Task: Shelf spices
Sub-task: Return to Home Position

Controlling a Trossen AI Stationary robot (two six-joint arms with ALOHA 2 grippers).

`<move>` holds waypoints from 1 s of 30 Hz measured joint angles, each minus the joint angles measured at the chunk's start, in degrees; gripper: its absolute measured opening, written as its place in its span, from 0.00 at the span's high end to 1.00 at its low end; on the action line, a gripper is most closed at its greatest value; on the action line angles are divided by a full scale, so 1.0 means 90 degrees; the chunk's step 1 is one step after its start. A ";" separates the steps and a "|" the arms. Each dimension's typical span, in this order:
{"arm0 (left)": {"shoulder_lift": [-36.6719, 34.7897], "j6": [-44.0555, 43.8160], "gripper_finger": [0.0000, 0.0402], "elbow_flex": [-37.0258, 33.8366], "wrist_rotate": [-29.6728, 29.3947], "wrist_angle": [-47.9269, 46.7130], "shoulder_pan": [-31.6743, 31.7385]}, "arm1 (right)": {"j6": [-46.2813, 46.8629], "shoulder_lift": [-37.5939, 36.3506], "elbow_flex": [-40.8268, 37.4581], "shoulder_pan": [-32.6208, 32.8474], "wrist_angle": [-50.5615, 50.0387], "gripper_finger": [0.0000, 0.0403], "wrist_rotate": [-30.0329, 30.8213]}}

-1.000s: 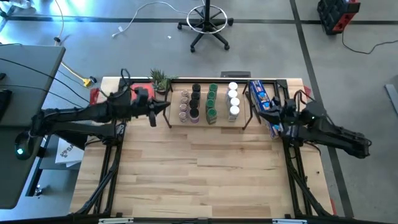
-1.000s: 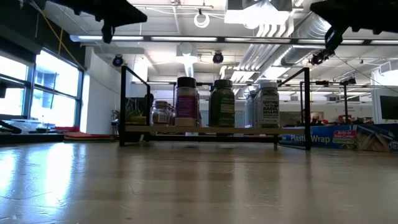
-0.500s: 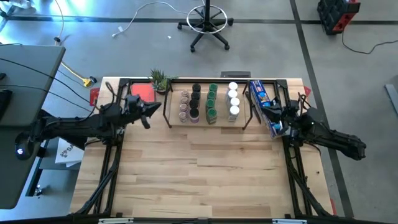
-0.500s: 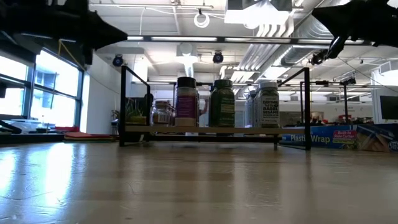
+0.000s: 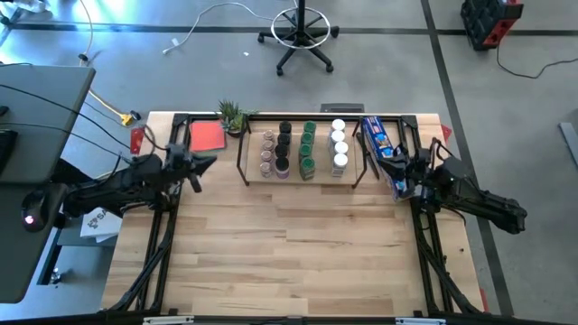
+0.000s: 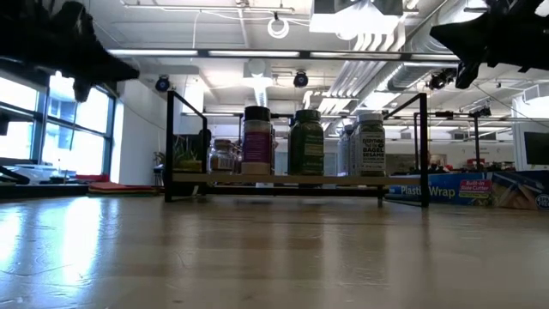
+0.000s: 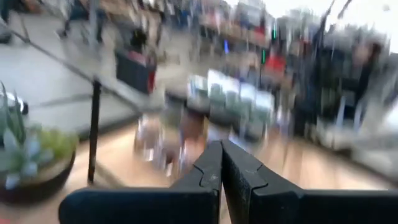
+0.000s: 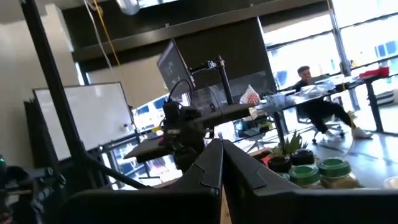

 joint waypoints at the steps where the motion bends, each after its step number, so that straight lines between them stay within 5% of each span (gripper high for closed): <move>1: -0.0053 0.0096 1.00 0.0000 0.0140 -0.0353 0.0000 | -0.0101 0.0000 0.0000 0.0000 -0.0006 1.00 -0.0005; 7: -0.0080 0.0096 1.00 -0.0007 0.0764 -0.1499 -0.0002 | -0.0595 0.0000 -0.0013 0.0000 -0.0347 1.00 -0.0007; 14: -0.0101 0.0915 1.00 -0.0030 0.0733 -0.1399 -0.0002 | -0.0109 0.0008 -0.0543 0.0000 -0.0294 1.00 -0.0013; 22: -0.0226 0.0618 1.00 -0.1390 0.1047 0.1553 -0.0005 | 0.0106 0.0007 -0.0544 0.0000 -0.0429 1.00 0.0073; 30: 0.0100 0.1213 1.00 -0.1461 0.0909 0.1736 -0.0007 | 0.0730 0.0060 -0.0542 0.0002 -0.1148 1.00 0.0401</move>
